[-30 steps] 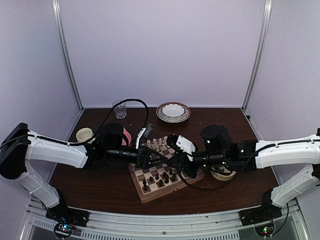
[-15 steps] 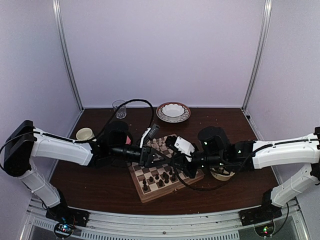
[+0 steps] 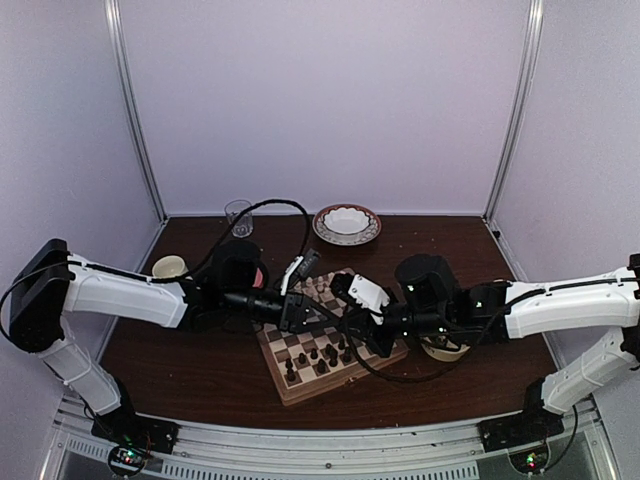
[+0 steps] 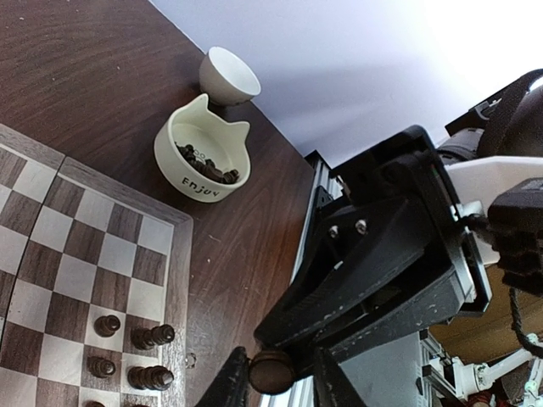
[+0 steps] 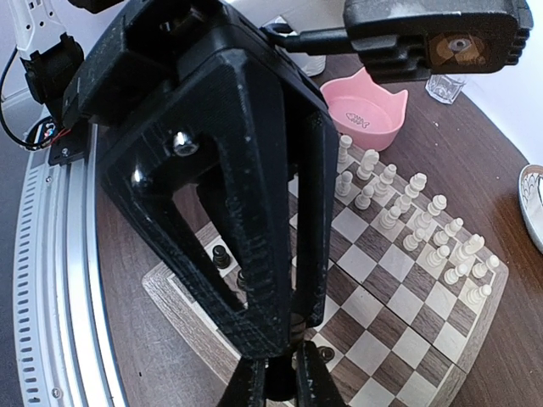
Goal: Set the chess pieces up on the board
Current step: Pass from the right arm to the left
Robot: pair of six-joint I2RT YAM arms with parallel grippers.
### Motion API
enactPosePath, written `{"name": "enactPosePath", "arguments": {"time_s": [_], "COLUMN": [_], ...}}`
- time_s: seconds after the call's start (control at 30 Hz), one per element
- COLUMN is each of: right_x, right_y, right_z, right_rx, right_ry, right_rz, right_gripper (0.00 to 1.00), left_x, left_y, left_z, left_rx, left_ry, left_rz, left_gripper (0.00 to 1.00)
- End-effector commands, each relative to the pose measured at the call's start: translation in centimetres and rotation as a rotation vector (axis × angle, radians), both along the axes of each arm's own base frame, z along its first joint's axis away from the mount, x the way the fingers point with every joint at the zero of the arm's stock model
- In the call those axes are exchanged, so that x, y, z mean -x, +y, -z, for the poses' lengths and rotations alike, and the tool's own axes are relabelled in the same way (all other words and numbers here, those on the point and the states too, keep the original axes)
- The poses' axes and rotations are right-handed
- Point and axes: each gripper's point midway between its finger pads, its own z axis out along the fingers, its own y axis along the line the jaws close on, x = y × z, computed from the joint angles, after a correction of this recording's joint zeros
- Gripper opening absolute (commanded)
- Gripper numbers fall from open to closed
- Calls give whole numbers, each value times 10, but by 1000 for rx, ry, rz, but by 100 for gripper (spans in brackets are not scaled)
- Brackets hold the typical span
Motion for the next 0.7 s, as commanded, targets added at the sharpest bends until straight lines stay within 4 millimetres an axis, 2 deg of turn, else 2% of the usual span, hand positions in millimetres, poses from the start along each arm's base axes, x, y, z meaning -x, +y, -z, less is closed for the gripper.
{"name": "enactPosePath", "arguments": {"time_s": [0.0, 0.13, 0.3, 0.47, 0.57, 0.67], "right_x": [-4, -4, -4, -5, -4, -5], "right_y": [0, 2, 3, 3, 3, 2], "right_z": [-11, -17, -17, -17, -18, -17], "right_rx": [-24, -53, -58, -60, -62, -63], "right_ry": [-32, -41, -41, -44, -43, -49], "right_rz": [19, 19, 18, 19, 19, 27], "right_gripper": [3, 3, 3, 4, 7, 9], "left_x": [2, 2, 2, 3, 4, 2], "left_y": [-8, -10, -11, -12, -13, -11], "left_z": [-10, -8, -5, -4, -6, -6], "left_rx": [27, 23, 20, 23, 31, 30], "left_ry": [-32, -19, -8, 0, -1, -9], "left_rz": [36, 45, 47, 58, 63, 52], "left_gripper": [26, 29, 28, 18, 13, 11]}}
